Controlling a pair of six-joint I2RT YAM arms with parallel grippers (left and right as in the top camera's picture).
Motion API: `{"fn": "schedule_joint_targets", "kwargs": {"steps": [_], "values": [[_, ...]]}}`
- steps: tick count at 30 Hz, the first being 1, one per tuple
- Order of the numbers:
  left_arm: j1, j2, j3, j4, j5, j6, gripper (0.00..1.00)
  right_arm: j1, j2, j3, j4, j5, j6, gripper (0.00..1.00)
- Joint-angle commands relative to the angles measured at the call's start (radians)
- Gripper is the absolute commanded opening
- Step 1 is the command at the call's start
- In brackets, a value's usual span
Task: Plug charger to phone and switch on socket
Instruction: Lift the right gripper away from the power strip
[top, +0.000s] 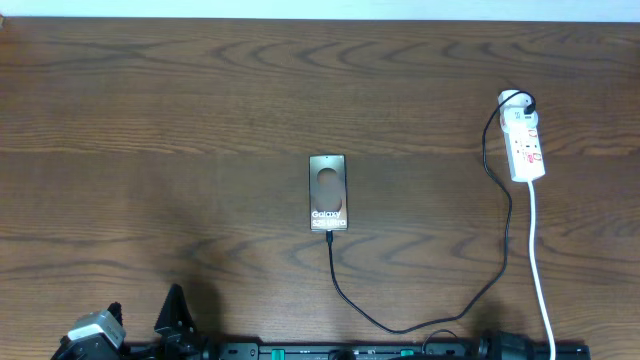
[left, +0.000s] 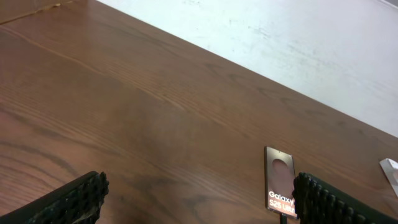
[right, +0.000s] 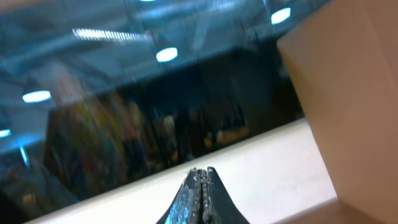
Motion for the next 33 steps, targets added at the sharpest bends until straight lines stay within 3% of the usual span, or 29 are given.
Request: {"fn": "schedule_joint_targets", "kwargs": {"steps": [1,11,22,33], "values": [[0.002,0.002,0.009,-0.002,-0.009,0.005,0.97,-0.012,-0.005,-0.003,0.065,0.033,-0.018,0.01],[0.002,0.002,0.009,-0.002,-0.009,0.005,0.97,-0.081,-0.060,0.003,0.056,0.009,-0.018,0.02],[0.002,0.002,0.009,-0.002,-0.009,0.005,0.97,0.002,-0.118,0.093,0.039,-0.035,-0.019,0.08],[0.002,0.002,0.009,-0.002,-0.009,0.005,0.97,0.079,-0.153,0.167,0.015,-0.028,-0.075,0.04]]}}
